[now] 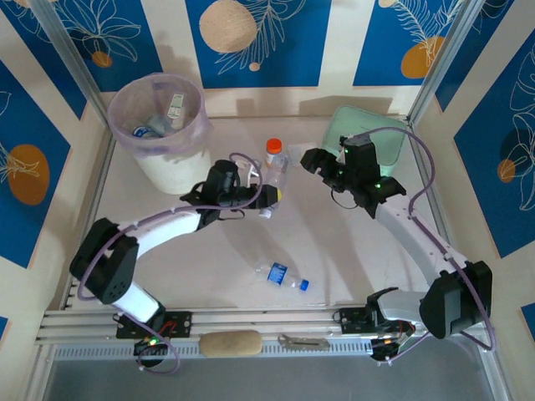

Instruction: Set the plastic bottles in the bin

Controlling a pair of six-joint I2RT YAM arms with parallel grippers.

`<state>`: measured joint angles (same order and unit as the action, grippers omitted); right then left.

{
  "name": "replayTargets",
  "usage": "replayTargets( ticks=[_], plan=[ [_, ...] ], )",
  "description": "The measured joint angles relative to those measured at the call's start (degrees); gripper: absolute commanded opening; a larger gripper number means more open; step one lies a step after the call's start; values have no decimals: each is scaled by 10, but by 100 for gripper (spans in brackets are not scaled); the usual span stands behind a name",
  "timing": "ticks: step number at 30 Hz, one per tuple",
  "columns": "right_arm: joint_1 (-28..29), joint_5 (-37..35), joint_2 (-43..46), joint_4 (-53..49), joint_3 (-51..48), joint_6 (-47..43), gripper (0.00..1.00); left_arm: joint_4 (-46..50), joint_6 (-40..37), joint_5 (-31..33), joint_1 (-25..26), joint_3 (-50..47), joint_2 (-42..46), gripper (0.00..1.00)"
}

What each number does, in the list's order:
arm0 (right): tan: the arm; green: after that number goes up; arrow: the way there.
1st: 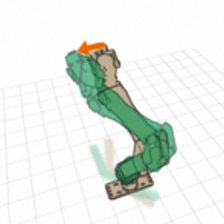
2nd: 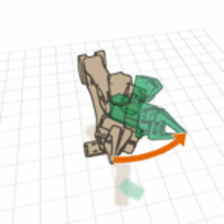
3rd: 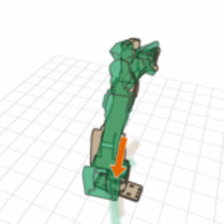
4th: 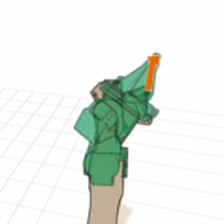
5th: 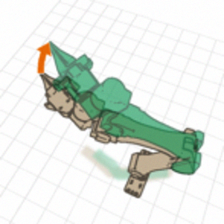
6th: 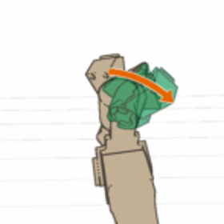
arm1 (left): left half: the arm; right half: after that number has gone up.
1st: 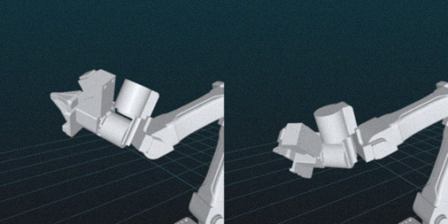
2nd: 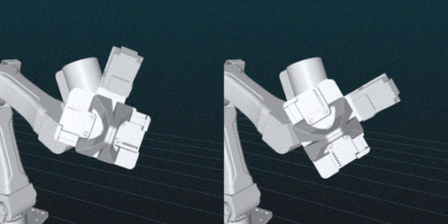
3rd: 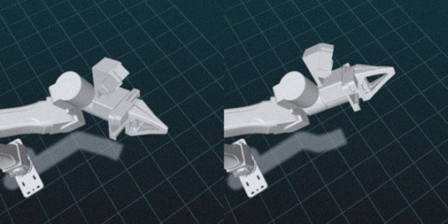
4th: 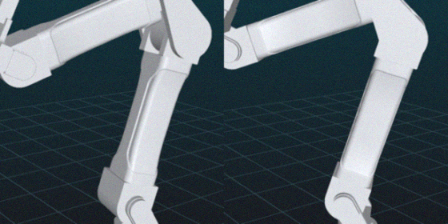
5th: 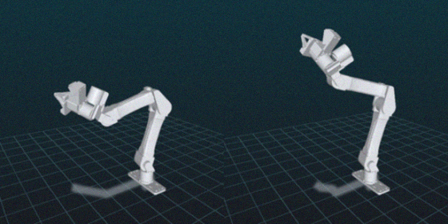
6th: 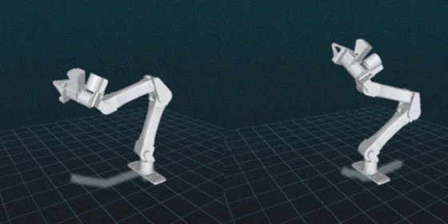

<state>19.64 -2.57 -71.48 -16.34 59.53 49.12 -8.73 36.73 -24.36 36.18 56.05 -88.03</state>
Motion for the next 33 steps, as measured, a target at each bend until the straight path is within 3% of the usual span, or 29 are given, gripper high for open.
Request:
replayTargets(
  ticks=[6, 15, 24, 33],
  plan=[
    [-1, 1, -2, 3, -31, 0, 81, 121, -112, 51, -33, 91, 60, 46],
    [1, 20, -24, 22, -35, 4, 82, 260, -229, 105, -155, 209, 116, 46],
    [7, 26, -31, 22, -35, 2, 82, 355, -318, 159, -278, 323, 109, 46],
    [7, 23, -18, 7, -35, -7, 82, 400, -352, 213, -369, 414, 31, 46]
  ],
)
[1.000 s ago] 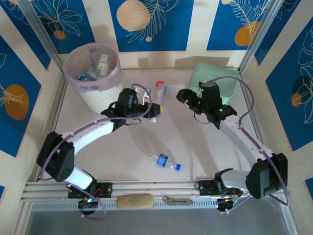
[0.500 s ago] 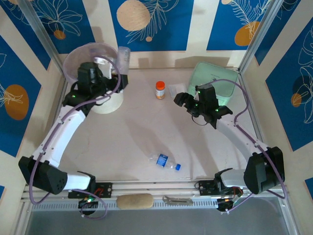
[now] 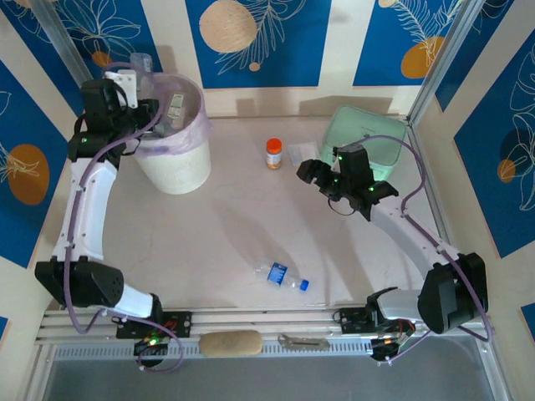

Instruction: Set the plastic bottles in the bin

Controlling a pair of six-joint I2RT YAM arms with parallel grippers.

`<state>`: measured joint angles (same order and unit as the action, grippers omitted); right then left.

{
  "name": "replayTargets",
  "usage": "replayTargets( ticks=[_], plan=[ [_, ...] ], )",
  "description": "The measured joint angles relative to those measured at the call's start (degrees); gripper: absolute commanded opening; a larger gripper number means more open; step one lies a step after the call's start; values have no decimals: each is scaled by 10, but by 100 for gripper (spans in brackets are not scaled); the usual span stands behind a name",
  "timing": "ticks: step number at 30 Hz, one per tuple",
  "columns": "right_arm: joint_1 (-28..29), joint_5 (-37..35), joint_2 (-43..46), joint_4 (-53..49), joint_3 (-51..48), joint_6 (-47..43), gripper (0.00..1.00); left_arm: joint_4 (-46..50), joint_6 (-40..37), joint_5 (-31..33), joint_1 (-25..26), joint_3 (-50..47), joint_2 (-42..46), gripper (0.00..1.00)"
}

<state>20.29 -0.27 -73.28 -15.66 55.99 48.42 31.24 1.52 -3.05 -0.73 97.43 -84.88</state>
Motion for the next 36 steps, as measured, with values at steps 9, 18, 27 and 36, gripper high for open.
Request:
replayTargets(
  ticks=[9, 18, 27, 36],
  plan=[
    [0, -9, 18, -7, -2, -2, 82, 49, -17, 32, -15, 98, -100, 48],
    [0, -10, 19, -15, -2, -4, 82, 80, -21, 40, -16, 112, -140, 54],
    [0, -10, 19, -16, -2, -4, 82, 87, -15, 37, -17, 113, -144, 100],
    [2, -10, 15, -17, -2, -4, 82, 84, -3, 20, -17, 108, -124, 100]
  ],
)
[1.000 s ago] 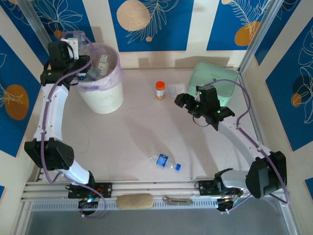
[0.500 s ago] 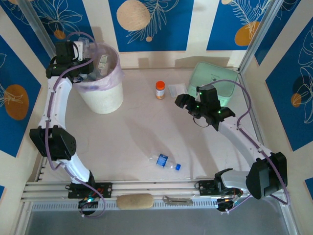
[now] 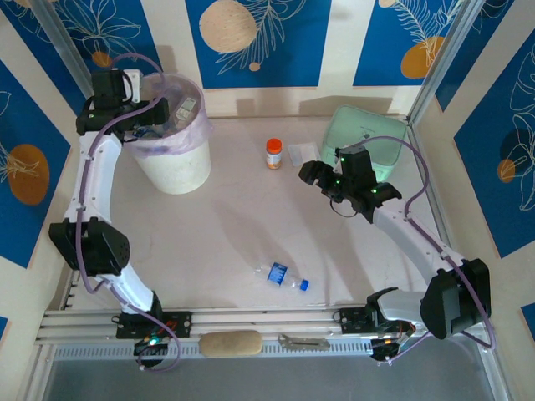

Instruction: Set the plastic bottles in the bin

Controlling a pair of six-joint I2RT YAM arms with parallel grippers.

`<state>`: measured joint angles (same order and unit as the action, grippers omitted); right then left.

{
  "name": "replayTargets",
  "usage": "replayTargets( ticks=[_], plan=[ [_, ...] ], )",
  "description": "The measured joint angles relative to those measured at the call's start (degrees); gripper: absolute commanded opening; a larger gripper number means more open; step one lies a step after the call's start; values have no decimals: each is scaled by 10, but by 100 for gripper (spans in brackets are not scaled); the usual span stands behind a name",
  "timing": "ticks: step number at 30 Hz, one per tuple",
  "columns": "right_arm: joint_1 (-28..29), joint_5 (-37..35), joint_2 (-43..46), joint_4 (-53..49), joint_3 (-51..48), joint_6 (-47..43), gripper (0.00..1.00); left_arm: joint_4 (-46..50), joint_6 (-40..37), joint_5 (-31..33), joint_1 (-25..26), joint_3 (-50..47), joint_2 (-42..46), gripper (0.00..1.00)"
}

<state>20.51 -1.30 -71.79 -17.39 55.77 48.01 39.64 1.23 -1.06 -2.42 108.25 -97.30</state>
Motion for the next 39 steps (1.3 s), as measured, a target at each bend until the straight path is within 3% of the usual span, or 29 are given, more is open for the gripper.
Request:
replayTargets(
  ticks=[11, 20, 28, 39],
  plan=[
    [17, 0, -11, 0, 1, -4, 82, -69, 76, -86, 10, -111, 131, 100],
    [78, 17, -70, -23, 50, -76, 83, -206, 175, -133, 80, -353, 264, 100],
    [200, -12, -132, -112, 118, -205, 89, -284, 256, -144, 183, -520, 317, 100],
    [387, -117, -212, -221, 121, -322, 96, -368, 315, -137, 187, -585, 287, 100]
  ],
)
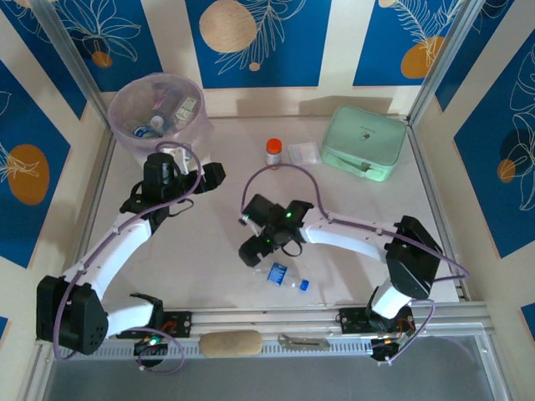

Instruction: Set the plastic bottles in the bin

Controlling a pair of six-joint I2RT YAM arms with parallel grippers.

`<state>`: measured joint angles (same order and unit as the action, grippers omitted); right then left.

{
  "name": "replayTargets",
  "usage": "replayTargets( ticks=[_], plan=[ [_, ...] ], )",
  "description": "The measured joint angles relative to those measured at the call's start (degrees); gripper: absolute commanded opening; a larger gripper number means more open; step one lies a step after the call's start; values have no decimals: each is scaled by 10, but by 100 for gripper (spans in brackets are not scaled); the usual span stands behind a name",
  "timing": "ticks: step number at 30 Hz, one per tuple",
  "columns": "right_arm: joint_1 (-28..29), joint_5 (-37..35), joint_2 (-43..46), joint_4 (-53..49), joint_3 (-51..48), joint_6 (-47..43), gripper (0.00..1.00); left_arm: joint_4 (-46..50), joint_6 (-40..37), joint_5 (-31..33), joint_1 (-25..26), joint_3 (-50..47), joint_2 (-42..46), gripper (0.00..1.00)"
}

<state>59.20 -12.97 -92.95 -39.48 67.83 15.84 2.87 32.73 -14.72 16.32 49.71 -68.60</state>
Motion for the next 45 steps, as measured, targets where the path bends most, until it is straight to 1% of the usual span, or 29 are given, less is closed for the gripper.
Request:
replayTargets(
  ticks=[4, 7, 11, 16, 20, 23, 27, 30, 34, 39, 42, 45],
  plan=[
    [36, -33, -35, -33, 0, -28, 99, -23, 10, 0, 0, -4, -14, 100],
    [54, -54, -50, -50, 0, -43, 99, -31, 15, -1, 0, -7, -21, 100],
    [63, -68, -62, -65, 0, -54, 98, -40, 16, -1, 0, -19, -22, 100],
    [63, -80, -82, -66, 0, -63, 94, -39, 19, 2, 0, -24, -25, 100],
    [63, -84, -101, -62, 0, -67, 88, -33, 19, 14, 0, -24, -25, 100],
    [63, -85, -116, -58, 0, -69, 80, -28, 19, 28, 0, -24, -23, 100],
    [63, -80, -131, -50, 0, -66, 65, -21, 19, 39, 0, -24, -16, 100],
    [64, -81, -131, -47, 0, -67, 60, -19, 17, 44, 0, -24, -11, 100],
    [63, -81, -131, -46, 0, -66, 55, -18, 17, 45, 0, -24, -11, 100],
    [57, -80, -130, -42, 0, -62, 53, -18, 17, 45, 0, -24, -11, 100],
    [40, -75, -121, -33, 0, -52, 53, -21, 17, 42, 0, -24, -11, 100],
    [5, -58, -97, -23, 0, -33, 52, -28, 17, 31, 0, -24, -11, 100]
  ],
)
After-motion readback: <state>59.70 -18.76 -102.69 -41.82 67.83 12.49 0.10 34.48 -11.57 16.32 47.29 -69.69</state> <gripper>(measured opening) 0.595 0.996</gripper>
